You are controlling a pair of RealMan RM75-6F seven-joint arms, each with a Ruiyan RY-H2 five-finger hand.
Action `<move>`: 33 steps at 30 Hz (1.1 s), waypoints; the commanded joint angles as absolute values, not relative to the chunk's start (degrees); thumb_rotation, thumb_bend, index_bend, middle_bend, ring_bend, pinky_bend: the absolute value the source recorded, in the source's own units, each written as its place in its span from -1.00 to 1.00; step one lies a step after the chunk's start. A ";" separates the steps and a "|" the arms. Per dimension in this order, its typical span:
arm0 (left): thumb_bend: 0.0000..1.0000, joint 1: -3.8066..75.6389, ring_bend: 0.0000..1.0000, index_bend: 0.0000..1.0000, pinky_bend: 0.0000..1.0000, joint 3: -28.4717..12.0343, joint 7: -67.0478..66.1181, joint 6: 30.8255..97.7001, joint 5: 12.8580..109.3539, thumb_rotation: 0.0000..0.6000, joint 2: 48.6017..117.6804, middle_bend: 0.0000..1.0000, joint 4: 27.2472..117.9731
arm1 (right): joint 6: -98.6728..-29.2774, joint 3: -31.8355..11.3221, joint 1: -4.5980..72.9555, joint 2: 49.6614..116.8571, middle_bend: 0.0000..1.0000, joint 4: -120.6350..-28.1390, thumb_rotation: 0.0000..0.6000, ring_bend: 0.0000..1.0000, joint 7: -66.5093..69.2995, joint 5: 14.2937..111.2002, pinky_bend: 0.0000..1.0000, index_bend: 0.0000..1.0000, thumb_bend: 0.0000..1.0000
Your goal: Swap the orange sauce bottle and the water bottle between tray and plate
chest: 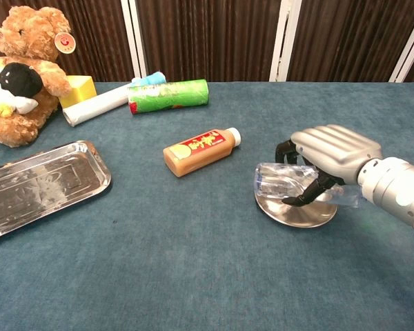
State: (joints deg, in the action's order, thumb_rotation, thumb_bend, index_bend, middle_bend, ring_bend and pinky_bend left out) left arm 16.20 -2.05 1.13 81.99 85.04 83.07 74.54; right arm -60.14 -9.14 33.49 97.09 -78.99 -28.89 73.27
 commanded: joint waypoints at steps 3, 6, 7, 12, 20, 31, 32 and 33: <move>-0.20 16.02 -1.00 -1.00 -0.87 -2.47 1.25 82.17 85.12 1.00 82.86 -0.91 74.80 | -64.10 -6.40 33.44 93.51 0.47 -88.37 1.00 0.46 -25.54 82.06 1.00 0.81 -0.27; -0.21 15.96 -1.00 -1.00 -0.87 -2.65 1.40 82.06 85.16 1.00 82.74 -0.91 74.91 | -63.92 -4.83 34.50 94.23 0.47 -91.12 1.00 0.46 -27.64 85.64 1.00 0.81 -0.27; -0.21 15.95 -1.00 -1.00 -0.87 -2.68 1.41 81.99 85.19 1.00 82.68 -0.91 74.94 | -63.65 -4.51 34.93 95.02 0.47 -91.24 1.00 0.46 -28.81 86.38 1.00 0.81 -0.27; -0.21 15.77 -1.00 -1.00 -0.87 -2.85 1.67 82.23 85.61 1.00 82.29 -0.91 75.24 | -62.05 -4.61 37.36 103.00 0.47 -85.76 1.00 0.43 -32.02 87.98 0.97 0.72 -0.27; -0.21 15.57 -1.00 -1.00 -0.87 -3.47 2.89 82.01 85.30 1.00 81.71 -0.91 75.17 | -60.39 -6.08 40.29 112.71 0.37 -74.02 1.00 0.19 -29.08 88.03 0.71 0.22 -0.27; -0.21 15.65 -1.00 -1.00 -0.87 -3.55 2.85 81.15 85.40 1.00 81.95 -0.92 74.81 | -56.10 -6.23 42.21 114.93 -0.44 -71.32 1.00 -0.63 -26.48 85.84 -0.25 -0.98 -0.35; -0.21 15.61 -1.00 -1.00 -0.87 -3.65 2.99 81.23 85.35 1.00 81.95 -0.92 74.82 | -56.26 -6.04 42.08 114.33 -0.46 -71.91 1.00 -0.65 -26.10 85.98 -0.27 -1.00 -0.36; -0.21 15.56 -1.00 -1.00 -0.87 -3.75 3.17 81.23 85.23 1.00 81.94 -0.92 74.83 | -56.55 -5.81 41.90 113.35 -0.47 -72.84 1.00 -0.66 -25.61 86.23 -0.28 -1.00 -0.38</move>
